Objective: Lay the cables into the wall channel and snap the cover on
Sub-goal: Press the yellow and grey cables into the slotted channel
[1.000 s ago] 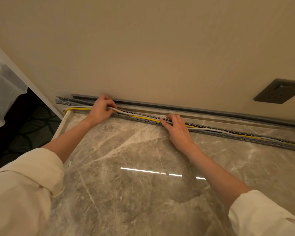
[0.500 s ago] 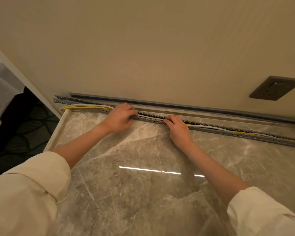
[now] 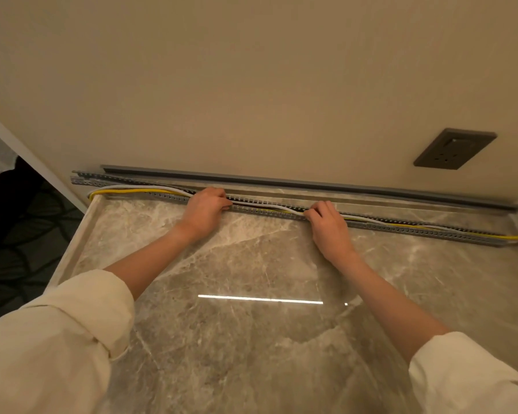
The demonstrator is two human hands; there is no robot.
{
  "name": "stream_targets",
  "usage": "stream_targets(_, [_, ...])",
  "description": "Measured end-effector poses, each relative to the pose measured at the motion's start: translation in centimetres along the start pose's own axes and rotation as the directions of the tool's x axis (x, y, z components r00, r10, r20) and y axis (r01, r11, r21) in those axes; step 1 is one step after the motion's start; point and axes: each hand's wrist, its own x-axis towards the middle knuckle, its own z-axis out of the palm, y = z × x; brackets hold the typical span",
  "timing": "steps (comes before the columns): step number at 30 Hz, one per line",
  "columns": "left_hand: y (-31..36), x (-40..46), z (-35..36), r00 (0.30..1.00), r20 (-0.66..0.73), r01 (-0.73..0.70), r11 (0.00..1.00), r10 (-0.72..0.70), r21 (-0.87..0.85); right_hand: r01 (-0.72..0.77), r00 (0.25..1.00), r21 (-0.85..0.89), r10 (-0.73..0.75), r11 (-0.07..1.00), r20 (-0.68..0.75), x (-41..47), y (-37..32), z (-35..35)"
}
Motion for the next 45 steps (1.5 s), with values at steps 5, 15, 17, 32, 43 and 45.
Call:
stream_targets(5, [0.1,0.3,0.3,0.999,0.014,0.030,1.000,-0.030,0.001,-0.057,0.998,0.007,0.057,0.998,0.031,0.4,0.3,-0.4])
stream_targets(15, [0.4,0.3,0.5,0.999,0.002,0.039,0.999,-0.039,0.003,-0.094,0.993,-0.047,0.097,0.994,0.066,-0.6,-0.7,-0.1])
stream_targets(17, [1.0,0.7,0.5,1.000,0.012,0.028,1.000,-0.028,-0.009,-0.122,0.989,-0.051,0.126,0.991,0.082,0.2,-0.5,-0.1])
stream_targets(32, [1.9,0.4,0.8,0.997,-0.007,-0.078,0.991,0.077,-0.107,-0.206,0.965,-0.084,0.217,0.975,0.147,1.3,-3.0,1.0])
stream_targets(43, [-6.2,-4.5,-3.7,0.965,-0.233,0.109,0.992,-0.122,-0.069,0.047,0.990,0.084,-0.058,0.995,0.126,4.8,-11.5,3.1])
stream_targets(45, [-7.7,-5.1,-5.0,0.956,-0.256,0.132,0.990,-0.140,-0.046,0.114,0.981,0.132,-0.132,0.985,0.141,6.2,-13.2,3.5])
